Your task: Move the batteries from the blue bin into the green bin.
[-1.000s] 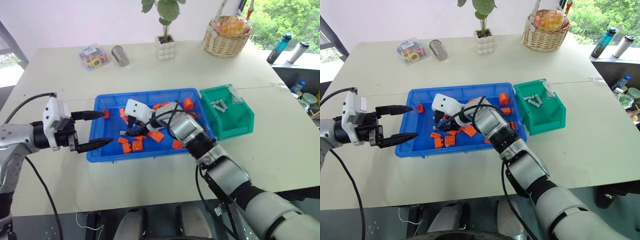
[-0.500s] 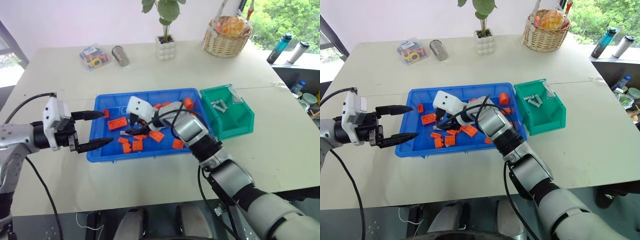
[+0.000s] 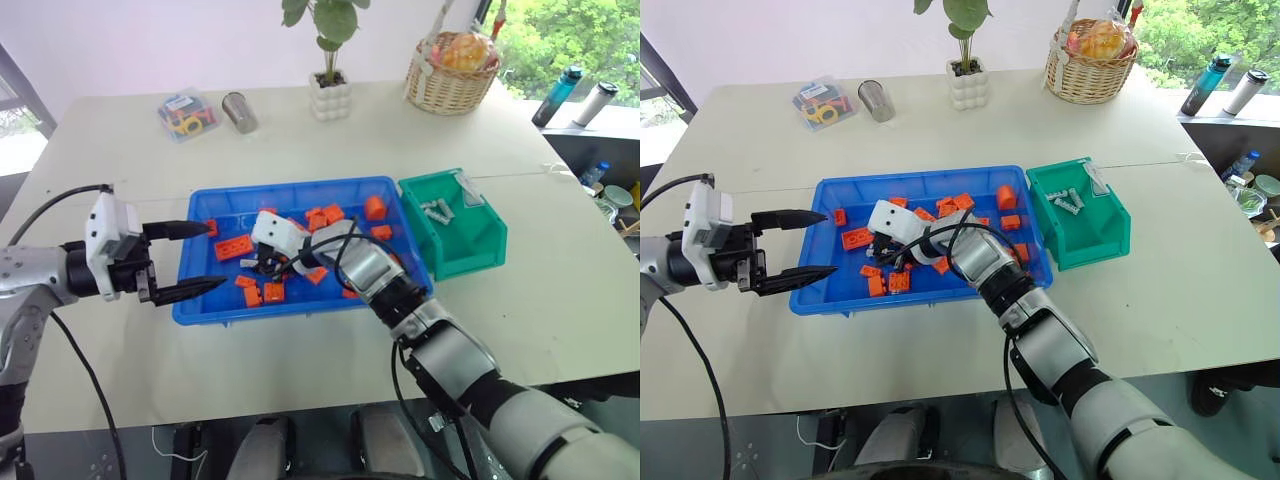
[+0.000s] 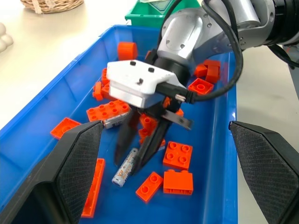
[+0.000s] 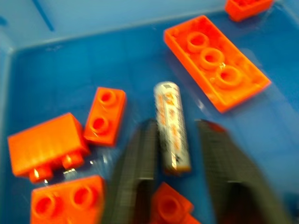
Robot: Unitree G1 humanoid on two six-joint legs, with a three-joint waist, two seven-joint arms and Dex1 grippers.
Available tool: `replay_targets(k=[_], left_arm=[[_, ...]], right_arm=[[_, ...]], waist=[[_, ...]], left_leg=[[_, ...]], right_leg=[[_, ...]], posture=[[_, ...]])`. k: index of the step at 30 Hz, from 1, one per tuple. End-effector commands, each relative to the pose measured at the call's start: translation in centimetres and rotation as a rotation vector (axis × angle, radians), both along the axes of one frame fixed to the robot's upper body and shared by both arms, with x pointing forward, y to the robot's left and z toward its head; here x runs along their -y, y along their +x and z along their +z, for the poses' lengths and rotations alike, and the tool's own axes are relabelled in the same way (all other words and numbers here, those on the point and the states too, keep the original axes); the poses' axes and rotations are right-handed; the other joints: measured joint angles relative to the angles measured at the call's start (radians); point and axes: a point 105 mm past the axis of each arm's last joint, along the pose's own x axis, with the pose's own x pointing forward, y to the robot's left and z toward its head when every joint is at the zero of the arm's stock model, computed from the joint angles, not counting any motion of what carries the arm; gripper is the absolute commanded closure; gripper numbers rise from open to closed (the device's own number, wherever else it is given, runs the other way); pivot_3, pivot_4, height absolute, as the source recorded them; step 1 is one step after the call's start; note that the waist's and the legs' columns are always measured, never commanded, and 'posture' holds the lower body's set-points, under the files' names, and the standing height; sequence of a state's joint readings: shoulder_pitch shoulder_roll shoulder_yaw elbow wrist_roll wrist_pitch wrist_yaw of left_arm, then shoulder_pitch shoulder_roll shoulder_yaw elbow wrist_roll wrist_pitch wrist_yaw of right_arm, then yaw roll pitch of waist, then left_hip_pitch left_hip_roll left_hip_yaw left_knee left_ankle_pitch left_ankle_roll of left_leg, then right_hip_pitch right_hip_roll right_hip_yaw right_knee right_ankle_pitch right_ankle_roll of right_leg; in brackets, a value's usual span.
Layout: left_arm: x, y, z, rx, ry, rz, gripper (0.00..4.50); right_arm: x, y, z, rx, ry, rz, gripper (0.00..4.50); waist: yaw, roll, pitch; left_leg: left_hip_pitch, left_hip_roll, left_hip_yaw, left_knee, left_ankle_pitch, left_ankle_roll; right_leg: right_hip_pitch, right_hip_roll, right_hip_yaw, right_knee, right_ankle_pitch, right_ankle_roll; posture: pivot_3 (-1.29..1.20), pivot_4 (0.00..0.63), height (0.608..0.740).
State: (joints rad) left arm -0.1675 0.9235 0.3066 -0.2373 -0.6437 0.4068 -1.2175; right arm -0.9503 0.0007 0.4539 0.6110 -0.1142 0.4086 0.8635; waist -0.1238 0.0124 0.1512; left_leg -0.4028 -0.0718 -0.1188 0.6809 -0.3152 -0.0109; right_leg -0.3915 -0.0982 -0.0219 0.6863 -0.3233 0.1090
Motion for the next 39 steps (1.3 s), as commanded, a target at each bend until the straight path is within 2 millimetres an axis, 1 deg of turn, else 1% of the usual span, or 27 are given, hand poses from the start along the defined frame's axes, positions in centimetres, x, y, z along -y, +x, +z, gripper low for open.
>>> replay_targets(k=[1,3,4,5,7,10,11,13,15,16,17,19,20,22,23,25,26,27,29,30,31,32,33,35,37,39], left_arm=[[0.1,-0.2,0.9,0.037,-0.002,-0.004,0.00],[0.4,-0.1,0.9,0.041,-0.017,-0.008,0.00],[0.6,-0.1,0.9,0.045,-0.027,-0.011,0.00],[0.8,-0.1,1.0,0.053,-0.034,-0.016,0.00],[1.5,-0.3,1.3,0.066,-0.047,-0.039,0.00],[2.2,-0.6,1.9,0.075,-0.079,-0.062,0.00],[2.3,-0.6,2.0,0.076,-0.086,-0.064,0.00],[2.2,-0.4,1.9,0.072,-0.093,-0.059,0.00],[1.9,-0.1,1.7,0.068,-0.094,-0.056,0.00],[1.9,-0.1,1.6,0.065,-0.098,-0.056,0.00],[1.9,0.0,1.6,0.063,-0.101,-0.056,0.00],[2.0,0.2,1.5,0.060,-0.108,-0.060,0.00],[2.0,0.3,1.5,0.060,-0.110,-0.061,0.00],[2.1,0.7,1.6,0.061,-0.115,-0.067,0.00],[2.1,0.8,1.6,0.062,-0.116,-0.070,0.00],[2.2,1.1,1.8,0.063,-0.123,-0.076,0.00],[2.2,1.2,1.9,0.063,-0.124,-0.078,0.00],[2.2,1.3,2.0,0.063,-0.125,-0.081,0.00],[2.3,1.3,2.1,0.063,-0.125,-0.084,0.00],[2.3,1.3,2.1,0.063,-0.126,-0.087,0.00],[2.3,1.3,2.2,0.062,-0.127,-0.089,0.00],[2.3,1.3,2.2,0.062,-0.127,-0.090,0.00],[2.4,1.3,2.2,0.062,-0.128,-0.091,0.00],[2.5,1.3,2.2,0.062,-0.128,-0.092,0.00],[2.6,1.2,2.0,0.064,-0.127,-0.094,0.00],[2.7,1.2,2.0,0.065,-0.126,-0.094,0.00]], right_arm=[[0.1,-0.1,0.6,-0.003,0.015,-0.006,4.37],[0.8,0.2,2.2,0.011,0.056,-0.029,4.37],[1.5,0.5,3.2,0.025,0.080,-0.047,4.37],[2.3,0.6,4.2,0.038,0.100,-0.063,4.37],[4.9,0.8,6.6,0.062,0.153,-0.112,4.37],[10.0,0.9,10.0,0.061,0.245,-0.236,4.37],[12.1,0.8,11.0,0.053,0.276,-0.290,4.37],[17.1,0.9,12.6,0.042,0.323,-0.446,4.37],[21.5,0.9,13.2,0.047,0.336,-0.600,4.37],[23.9,0.7,13.1,0.053,0.329,-0.686,4.37],[25.9,0.4,13.0,0.055,0.321,-0.755,4.37],[28.8,-0.4,12.1,0.045,0.295,-0.859,4.37],[29.6,-0.8,11.7,0.038,0.284,-0.887,4.37],[31.2,-1.5,9.8,0.012,0.244,-0.966,4.37],[31.6,-1.7,9.2,0.005,0.235,-0.987,4.37],[31.9,-2.0,8.1,0.001,0.200,-0.998,3.34],[32.1,-1.9,7.9,0.019,0.179,-1.005,2.98],[32.3,-1.7,7.9,0.039,0.168,-1.012,2.52],[32.4,-1.1,9.2,0.104,0.172,-1.011,1.51],[31.4,-0.6,11.1,0.166,0.200,-0.964,0.98],[30.1,-0.3,12.7,0.198,0.240,-0.916,0.98],[28.7,-0.1,13.8,0.210,0.278,-0.866,0.98],[27.4,0.0,14.4,0.212,0.297,-0.822,0.98],[24.2,0.2,14.2,0.174,0.311,-0.732,0.98],[20.5,0.2,13.2,0.119,0.317,-0.630,0.98],[18.0,0.3,12.1,0.070,0.318,-0.577,0.98]], waist=[[0.002,0.000,0.000],[0.004,0.000,0.000],[0.005,0.000,0.000],[0.007,0.000,0.000],[0.017,0.000,0.000],[0.035,0.000,0.000],[0.039,0.000,0.000],[0.052,0.000,0.000],[0.058,0.000,0.000],[0.060,0.000,0.000],[0.062,0.000,0.000],[0.067,0.000,0.000],[0.069,0.000,0.000],[0.072,0.000,0.000],[0.072,0.000,0.000],[0.072,0.000,0.000],[0.071,0.000,0.000],[0.070,0.000,0.000],[0.068,0.000,0.000],[0.067,0.000,0.000],[0.065,0.001,0.001],[0.064,0.001,0.001],[0.063,0.001,0.001],[0.057,0.001,0.000],[0.055,-0.001,-0.001],[0.056,-0.001,-0.001]], left_leg=[[0.000,0.000,0.000,0.000,0.000,0.000],[0.000,0.000,0.000,0.000,0.000,0.000],[0.000,0.000,0.000,0.000,0.000,0.000],[0.000,0.000,-0.001,0.000,0.000,0.000],[-0.001,-0.001,-0.001,0.000,0.000,0.000],[-0.005,-0.001,-0.001,0.001,0.000,0.000],[-0.006,-0.002,-0.001,0.001,0.000,0.000],[-0.006,-0.002,0.000,0.000,0.000,0.000],[-0.006,-0.001,0.001,0.000,0.000,0.000],[-0.005,-0.001,0.001,0.000,0.000,0.000],[-0.005,-0.001,0.002,0.000,0.000,0.000],[-0.006,-0.002,0.003,0.000,0.000,0.000],[-0.006,-0.002,0.003,0.000,0.000,0.000],[-0.005,-0.001,0.005,0.000,0.000,0.001],[-0.005,-0.001,0.005,0.000,0.000,0.001],[-0.005,-0.001,0.007,0.001,0.000,0.001],[-0.005,-0.001,0.007,0.000,0.000,0.001],[-0.005,-0.001,0.008,0.001,0.000,0.001],[-0.005,-0.001,0.009,0.001,0.000,0.001],[-0.005,-0.001,0.009,0.001,0.000,0.001],[-0.005,-0.001,0.009,0.001,0.000,0.001],[-0.005,-0.001,0.010,0.001,0.000,0.001],[-0.005,-0.001,0.010,0.000,0.000,0.001],[-0.005,-0.001,0.009,0.000,0.000,0.001],[-0.005,0.000,0.006,0.001,0.000,0.001],[-0.005,0.000,0.005,0.000,0.000,0.001]], right_leg=[[0.000,0.000,0.000,0.000,0.000,0.000],[0.000,0.000,0.000,0.000,0.000,0.000],[0.000,0.000,0.000,0.000,0.000,0.000],[0.000,0.000,0.000,0.000,0.000,0.000],[0.000,0.000,0.000,0.000,0.000,0.000],[0.000,-0.001,0.001,0.000,0.000,0.000],[0.001,-0.001,0.001,0.000,0.000,0.000],[0.002,-0.002,0.001,-0.001,0.000,0.000],[0.002,-0.003,0.001,-0.002,0.000,0.000],[0.002,-0.003,0.001,-0.002,0.000,0.000],[0.002,-0.004,0.001,-0.002,0.000,0.000],[0.002,-0.004,0.001,-0.002,0.000,0.000],[0.002,-0.004,0.001,-0.002,0.000,0.000],[0.002,-0.004,0.001,-0.002,0.000,0.000],[0.002,-0.004,0.001,-0.002,0.000,0.000],[0.002,-0.004,0.002,-0.002,0.000,0.000],[0.001,-0.004,0.002,-0.002,0.000,0.000],[0.001,-0.004,0.002,-0.002,0.000,0.000],[0.000,-0.003,0.003,-0.002,0.000,0.000],[0.000,-0.003,0.004,-0.003,0.000,0.000],[0.000,-0.003,0.004,-0.003,0.000,0.000],[-0.001,-0.003,0.006,-0.003,0.000,0.000],[-0.001,-0.003,0.006,-0.003,0.000,0.000],[-0.001,-0.001,0.006,-0.003,0.000,0.000],[-0.001,-0.001,0.007,-0.003,0.000,0.000],[-0.001,-0.001,0.008,-0.003,0.000,0.000]], posture=[[0.00,0.150,0.737],[0.00,0.150,0.737],[0.00,0.150,0.737],[0.00,0.150,0.737],[0.00,0.150,0.737],[0.00,0.150,0.737],[0.00,0.150,0.737],[0.00,0.150,0.737],[0.00,0.150,0.737],[0.00,0.150,0.737],[0.00,0.150,0.737],[0.00,0.150,0.737],[0.00,0.150,0.737],[0.00,0.150,0.737],[0.00,0.150,0.737],[0.00,0.150,0.737],[0.00,0.150,0.737],[0.00,0.150,0.737],[0.00,0.150,0.737],[0.00,0.150,0.737],[0.00,0.150,0.737],[0.00,0.150,0.737],[0.00,0.150,0.737],[0.00,0.150,0.737],[0.00,0.150,0.737],[0.00,0.150,0.737]])
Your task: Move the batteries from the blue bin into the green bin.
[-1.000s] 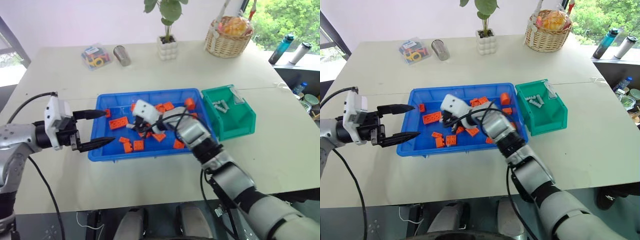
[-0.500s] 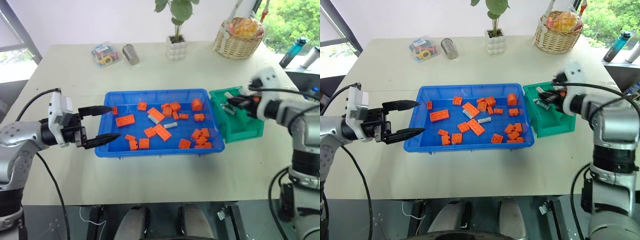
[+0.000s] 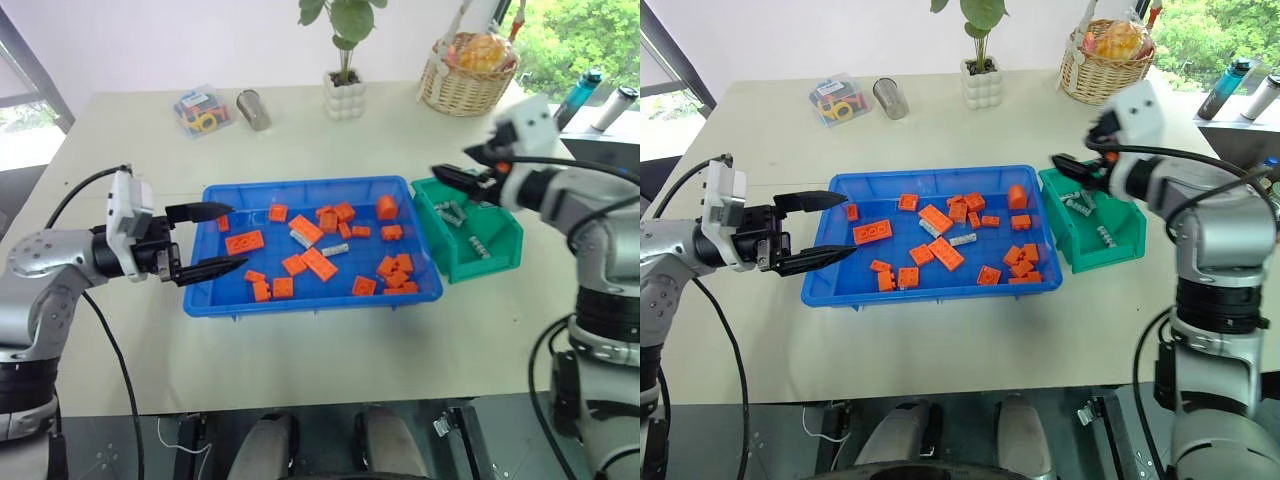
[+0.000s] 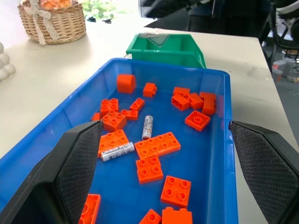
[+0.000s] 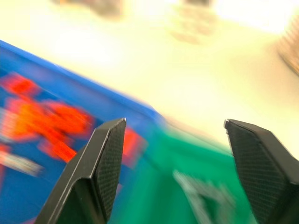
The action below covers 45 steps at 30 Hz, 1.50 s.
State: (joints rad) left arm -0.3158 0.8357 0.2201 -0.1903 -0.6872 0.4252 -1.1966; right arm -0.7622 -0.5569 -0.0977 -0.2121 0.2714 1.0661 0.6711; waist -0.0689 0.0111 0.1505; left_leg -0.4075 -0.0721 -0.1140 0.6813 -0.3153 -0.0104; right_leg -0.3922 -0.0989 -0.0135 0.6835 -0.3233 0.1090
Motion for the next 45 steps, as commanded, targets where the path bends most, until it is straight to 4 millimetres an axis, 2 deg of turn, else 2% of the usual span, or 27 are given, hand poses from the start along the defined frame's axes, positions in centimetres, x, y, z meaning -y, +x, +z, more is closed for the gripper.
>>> replay_targets(k=[1,3,5,9,15,19,23,26,29,33,34,35,37,38,42,45], left_arm=[[0.2,-0.3,0.8,0.043,-0.001,-0.008,0.00],[0.1,-0.2,0.8,0.047,0.000,-0.002,0.00],[0.1,-0.2,0.8,0.050,0.000,0.002,0.00],[0.0,-0.4,0.9,0.054,0.000,0.007,0.00],[-0.2,-0.6,1.0,0.060,0.000,0.022,0.00],[-0.3,-0.8,1.0,0.060,0.000,0.028,0.00],[-0.4,-0.7,1.1,0.064,0.002,0.033,0.00],[-0.4,-0.6,1.2,0.068,0.001,0.034,0.00],[-0.3,-0.5,1.3,0.071,0.002,0.033,0.00],[-0.2,-0.4,1.4,0.073,0.003,0.030,0.00],[-0.2,-0.3,1.5,0.073,0.003,0.029,0.00],[-0.2,-0.3,1.5,0.073,0.003,0.029,0.00],[-0.1,-0.3,1.5,0.073,0.003,0.025,0.00],[-0.1,-0.2,1.5,0.073,0.002,0.024,0.00],[-0.1,-0.2,1.4,0.067,0.004,0.017,0.00],[-0.2,-0.1,1.3,0.064,0.004,0.016,0.00]], right_arm=[[-5.2,-0.4,-2.1,-0.059,-0.001,0.145,0.98],[-8.3,-0.6,-3.8,-0.098,-0.013,0.224,0.98],[-10.5,-0.8,-5.0,-0.130,-0.020,0.282,0.98],[-13.0,-0.7,-6.7,-0.165,-0.031,0.327,0.98],[-15.3,-0.2,-8.9,-0.204,-0.055,0.351,0.98],[-15.7,0.7,-9.5,-0.219,-0.048,0.331,0.98],[-16.5,0.2,-10.4,-0.235,-0.060,0.366,0.98],[-16.4,0.4,-11.4,-0.237,-0.090,0.352,0.98],[-16.0,0.9,-12.2,-0.237,-0.105,0.325,1.86],[-15.8,1.0,-12.4,-0.228,-0.118,0.320,3.83],[-15.7,1.0,-12.3,-0.224,-0.117,0.318,4.41],[-15.7,1.1,-12.2,-0.221,-0.116,0.317,4.41],[-15.3,1.4,-10.6,-0.174,-0.089,0.304,4.41],[-14.9,1.6,-9.0,-0.147,-0.048,0.290,4.41],[-11.1,1.4,-2.7,-0.061,0.074,0.232,4.41],[-7.6,0.7,-0.2,-0.051,0.120,0.189,4.41]], waist=[[0.001,0.000,0.000],[0.003,0.000,0.000],[0.002,0.000,0.000],[0.000,0.000,0.000],[-0.004,0.000,0.000],[-0.003,0.000,0.000],[-0.004,0.000,0.000],[-0.005,0.000,0.000],[-0.005,0.000,0.000],[-0.004,0.000,0.000],[-0.004,0.000,0.000],[-0.004,0.000,0.000],[-0.004,0.000,0.000],[-0.003,0.000,0.000],[0.000,0.000,0.000],[0.001,0.000,0.000]], left_leg=[[0.000,-0.001,0.000,0.000,0.000,0.000],[-0.001,-0.002,-0.001,0.000,0.000,0.000],[-0.001,-0.002,-0.002,0.000,0.000,0.000],[0.000,-0.002,-0.002,0.000,0.000,0.000],[0.000,-0.002,-0.002,0.000,0.000,0.000],[0.000,-0.002,-0.002,0.000,0.000,0.000],[0.000,-0.002,-0.002,0.000,0.000,0.000],[0.000,-0.002,-0.002,0.000,0.000,0.000],[0.000,-0.002,-0.002,0.000,0.000,0.000],[0.000,-0.002,-0.003,0.000,0.000,0.000],[0.000,-0.002,-0.003,0.000,0.000,0.000],[0.000,-0.002,-0.003,0.000,0.000,0.000],[0.000,-0.002,-0.003,0.000,0.000,0.000],[0.000,-0.002,-0.003,0.000,0.000,0.000],[0.000,-0.003,-0.003,0.001,0.000,0.000],[0.000,-0.003,-0.003,0.000,0.000,0.000]], right_leg=[[0.000,0.000,0.001,0.000,0.000,0.000],[-0.001,0.000,0.001,0.001,0.000,0.000],[-0.001,0.000,0.002,0.001,0.000,0.000],[-0.001,0.001,0.002,0.001,0.000,0.000],[-0.002,0.001,0.002,0.001,0.000,0.000],[-0.002,0.001,0.002,0.001,0.000,0.000],[-0.002,0.001,0.002,0.001,0.000,0.000],[-0.002,0.001,0.002,0.001,0.000,0.000],[-0.002,0.001,0.002,0.001,0.000,0.000],[-0.002,0.002,0.002,0.001,0.000,0.000],[-0.002,0.002,0.002,0.001,0.000,0.000],[-0.002,0.002,0.002,0.001,0.000,0.000],[-0.001,0.002,0.002,0.001,0.000,0.000],[-0.001,0.002,0.002,0.001,0.000,0.000],[-0.002,0.001,0.002,0.002,0.000,0.000],[-0.001,0.001,0.002,0.001,0.000,0.000]], posture=[[0.00,0.150,0.737],[0.00,0.150,0.737],[0.00,0.150,0.737],[0.00,0.150,0.737],[0.00,0.150,0.737],[0.00,0.150,0.737],[0.00,0.150,0.737],[0.00,0.150,0.737],[0.00,0.150,0.737],[0.00,0.150,0.737],[0.00,0.150,0.737],[0.00,0.150,0.737],[0.00,0.150,0.737],[0.00,0.150,0.737],[0.00,0.150,0.737],[0.00,0.150,0.737]])
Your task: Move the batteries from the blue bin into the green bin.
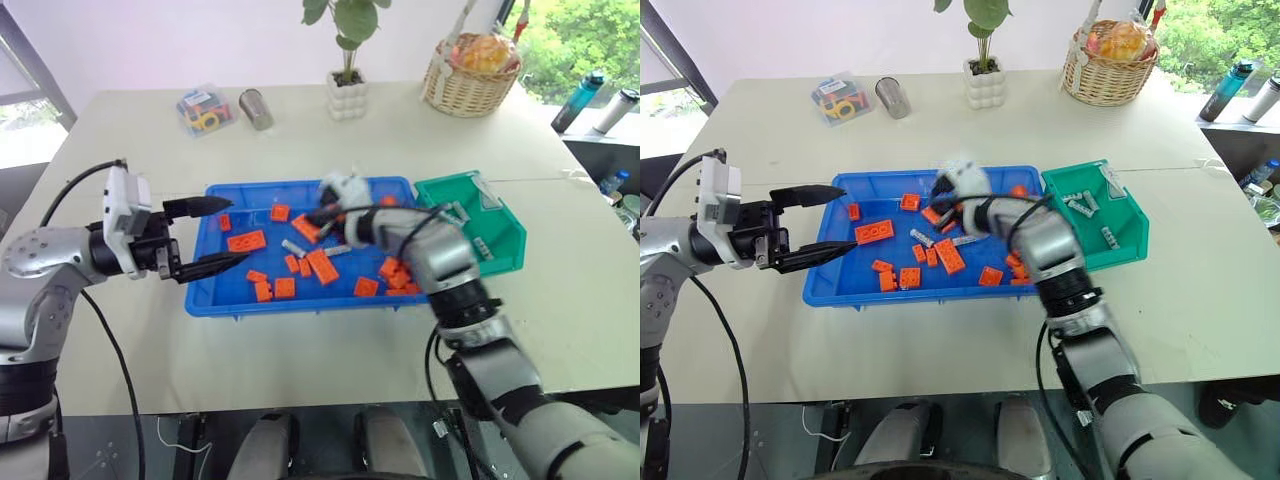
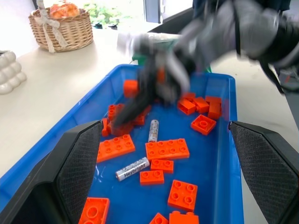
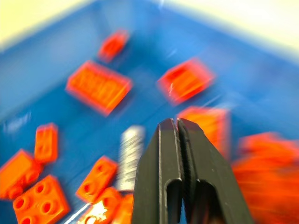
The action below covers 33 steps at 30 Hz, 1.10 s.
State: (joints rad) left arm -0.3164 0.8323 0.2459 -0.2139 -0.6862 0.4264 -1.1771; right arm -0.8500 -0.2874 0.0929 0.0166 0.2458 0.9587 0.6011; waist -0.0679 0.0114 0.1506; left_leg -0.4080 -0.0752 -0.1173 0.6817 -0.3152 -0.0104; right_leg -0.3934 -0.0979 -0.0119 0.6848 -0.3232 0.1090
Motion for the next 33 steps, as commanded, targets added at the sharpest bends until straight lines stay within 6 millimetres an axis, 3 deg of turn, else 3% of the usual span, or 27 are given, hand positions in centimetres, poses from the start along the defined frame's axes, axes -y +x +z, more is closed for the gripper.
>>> replay_targets(k=[1,3,4,6,9,13,17,23,33], left_arm=[[-0.1,0.0,0.6,0.026,0.009,-0.004,0.00],[-0.1,0.2,0.7,0.029,0.007,-0.005,0.00],[0.0,0.4,0.7,0.031,0.004,-0.006,0.00],[0.1,0.5,0.8,0.034,0.002,-0.009,0.00],[0.2,0.5,0.9,0.033,0.002,-0.016,0.00],[0.1,0.3,0.8,0.027,0.015,-0.021,0.00],[-0.1,-0.1,0.9,0.023,0.020,-0.018,0.00],[-0.1,-0.4,0.7,0.018,0.020,-0.005,0.00],[-0.2,-0.8,0.6,0.017,0.011,0.008,0.00]], right_arm=[[2.2,-1.4,3.8,0.059,0.062,0.002,4.41],[1.9,-1.8,3.3,0.033,0.061,0.017,4.41],[1.1,-2.2,2.6,0.012,0.054,0.042,4.17],[-0.3,-2.4,1.1,0.006,0.013,0.063,3.65],[-2.5,-2.8,-0.4,0.013,-0.031,0.114,2.34],[-5.3,-3.1,-2.2,-0.016,-0.037,0.165,2.34],[-6.6,-2.9,-4.5,-0.025,-0.096,0.194,2.34],[-7.1,-2.4,-6.9,-0.037,-0.154,0.208,2.34],[-7.7,-1.9,-8.3,-0.050,-0.167,0.220,2.34]], waist=[[-0.001,0.000,0.000],[-0.005,0.000,0.000],[-0.005,0.000,0.000],[-0.008,0.000,0.000],[-0.014,0.000,0.000],[-0.014,0.000,0.000],[-0.010,-0.001,0.000],[-0.009,-0.001,0.000],[-0.016,-0.001,0.000]], left_leg=[[0.000,0.000,0.000,0.000,0.000,0.000],[0.000,0.000,0.000,0.000,0.000,0.000],[0.001,0.001,0.001,-0.001,0.000,0.000],[0.001,0.001,0.000,-0.001,0.000,0.000],[0.001,0.000,0.001,0.000,0.000,0.000],[0.001,0.000,0.001,0.000,0.000,0.000],[0.001,-0.001,0.001,0.000,0.000,0.000],[0.001,-0.002,0.001,0.000,0.000,0.000],[0.001,-0.002,0.000,0.000,0.000,0.000]], right_leg=[[0.000,0.000,0.000,0.000,0.000,0.000],[0.000,0.000,0.000,0.000,0.000,0.000],[-0.001,0.000,0.001,0.000,0.000,0.000],[-0.002,0.000,0.002,0.000,0.000,0.000],[-0.007,0.000,0.006,0.002,0.000,0.000],[-0.010,0.000,0.007,0.004,0.000,0.000],[-0.010,0.000,0.007,0.004,0.000,0.000],[-0.010,0.000,0.007,0.003,0.000,0.000],[-0.010,0.000,0.007,0.004,0.000,0.000]], posture=[[0.00,0.150,0.737],[0.00,0.150,0.737],[0.00,0.150,0.737],[0.00,0.150,0.737],[0.00,0.150,0.737],[0.00,0.150,0.737],[0.00,0.150,0.737],[0.00,0.150,0.737],[0.00,0.150,0.737]])
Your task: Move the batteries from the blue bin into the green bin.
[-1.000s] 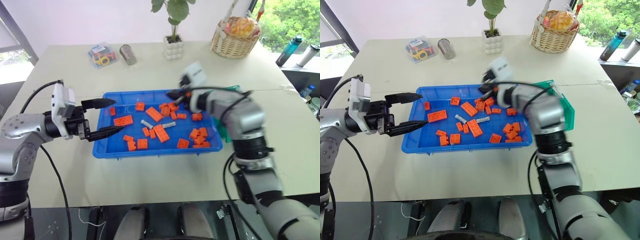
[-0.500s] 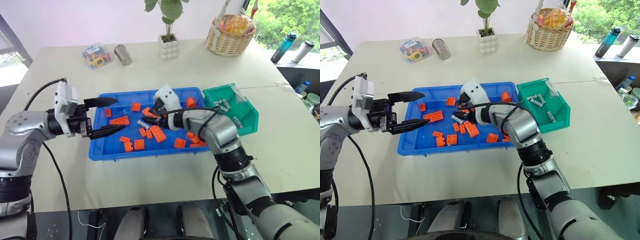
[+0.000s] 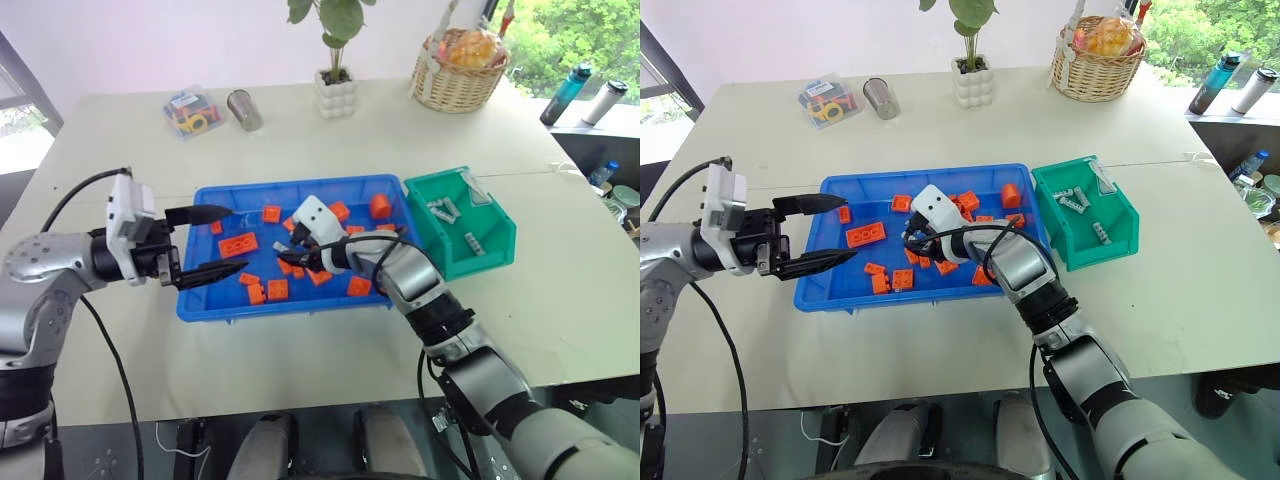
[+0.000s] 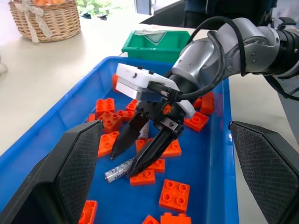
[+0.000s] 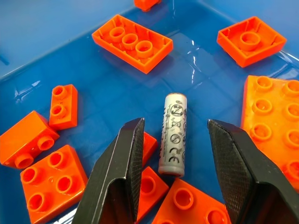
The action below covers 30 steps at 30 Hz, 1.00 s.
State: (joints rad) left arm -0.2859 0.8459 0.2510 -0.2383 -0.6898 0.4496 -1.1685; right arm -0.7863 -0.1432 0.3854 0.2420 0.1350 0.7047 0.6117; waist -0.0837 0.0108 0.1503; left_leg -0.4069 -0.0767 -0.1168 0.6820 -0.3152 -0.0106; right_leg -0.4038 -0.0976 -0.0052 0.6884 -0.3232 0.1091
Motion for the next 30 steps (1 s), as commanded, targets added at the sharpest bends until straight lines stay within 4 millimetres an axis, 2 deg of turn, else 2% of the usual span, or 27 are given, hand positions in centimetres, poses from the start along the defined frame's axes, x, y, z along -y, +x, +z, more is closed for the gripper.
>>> replay_targets(k=[1,6,8,9,11,12,22,24,26,30], left_arm=[[-0.1,-0.4,1.1,0.048,-0.006,-0.002,0.00],[0.0,-0.3,1.2,0.053,-0.010,-0.002,0.00],[0.0,-0.3,1.2,0.054,-0.010,-0.002,0.00],[0.0,-0.3,1.2,0.055,-0.011,-0.002,0.00],[-0.1,-0.2,1.2,0.056,-0.011,-0.002,0.00],[-0.1,-0.2,1.2,0.057,-0.011,-0.002,0.00],[0.0,0.1,1.2,0.062,-0.015,-0.007,0.00],[0.0,0.2,1.2,0.063,-0.017,-0.008,0.00],[0.1,0.2,1.2,0.064,-0.019,-0.009,0.00],[0.0,0.3,1.3,0.067,-0.019,-0.007,0.00]], right_arm=[[-0.5,-0.1,-0.3,0.007,-0.014,0.018,2.34],[-0.6,-0.4,-0.6,0.023,-0.036,0.041,2.34],[-0.7,-0.4,-0.6,0.024,-0.035,0.044,2.84],[-0.7,-0.4,-0.4,0.026,-0.031,0.046,3.18],[-0.9,-0.5,0.1,0.025,-0.013,0.044,4.17],[-1.0,-0.4,0.3,0.023,-0.003,0.041,4.34],[-0.7,-0.1,2.6,0.035,0.041,0.025,4.34],[-0.5,0.1,2.3,0.042,0.015,0.029,4.34],[-0.2,0.3,1.9,0.075,-0.034,0.040,3.83],[0.2,0.2,1.3,0.080,-0.066,0.062,3.83]], waist=[[-0.001,0.000,0.000],[-0.002,0.000,0.000],[-0.002,0.000,0.000],[-0.003,0.000,0.000],[-0.003,0.000,0.000],[-0.004,0.000,0.000],[-0.013,0.000,0.000],[-0.013,0.000,0.000],[-0.013,0.000,0.000],[-0.015,0.000,0.000]], left_leg=[[0.000,0.000,0.000,0.000,0.000,0.000],[0.000,0.000,0.000,0.000,0.000,0.000],[0.000,0.000,0.000,0.000,0.000,0.000],[0.000,0.000,0.000,0.000,0.000,0.000],[0.000,0.000,0.000,0.000,0.000,0.000],[0.000,0.000,0.000,0.000,0.000,0.000],[0.000,0.000,-0.001,0.000,0.000,0.000],[0.000,0.000,-0.001,0.000,0.000,0.000],[0.000,0.000,-0.001,0.000,0.000,0.000],[0.000,0.000,-0.001,0.000,0.000,0.000]], right_leg=[[0.000,0.000,0.000,0.000,0.000,0.000],[0.000,0.000,0.000,0.000,0.000,0.000],[0.000,0.000,0.000,0.000,0.000,0.000],[0.000,0.000,0.000,0.000,0.000,0.000],[0.000,0.000,0.000,0.000,0.000,0.000],[0.000,0.000,0.000,0.000,0.000,0.000],[0.000,0.000,0.000,0.000,0.000,0.000],[0.000,0.000,0.000,0.000,0.000,0.000],[0.000,0.000,0.000,0.000,0.000,0.000],[0.000,0.000,0.000,0.000,0.000,0.000]], posture=[[0.00,0.150,0.737],[0.00,0.150,0.737],[0.00,0.150,0.737],[0.00,0.150,0.737],[0.00,0.150,0.737],[0.00,0.150,0.737],[0.00,0.150,0.737],[0.00,0.150,0.737],[0.00,0.150,0.737],[0.00,0.150,0.737]])
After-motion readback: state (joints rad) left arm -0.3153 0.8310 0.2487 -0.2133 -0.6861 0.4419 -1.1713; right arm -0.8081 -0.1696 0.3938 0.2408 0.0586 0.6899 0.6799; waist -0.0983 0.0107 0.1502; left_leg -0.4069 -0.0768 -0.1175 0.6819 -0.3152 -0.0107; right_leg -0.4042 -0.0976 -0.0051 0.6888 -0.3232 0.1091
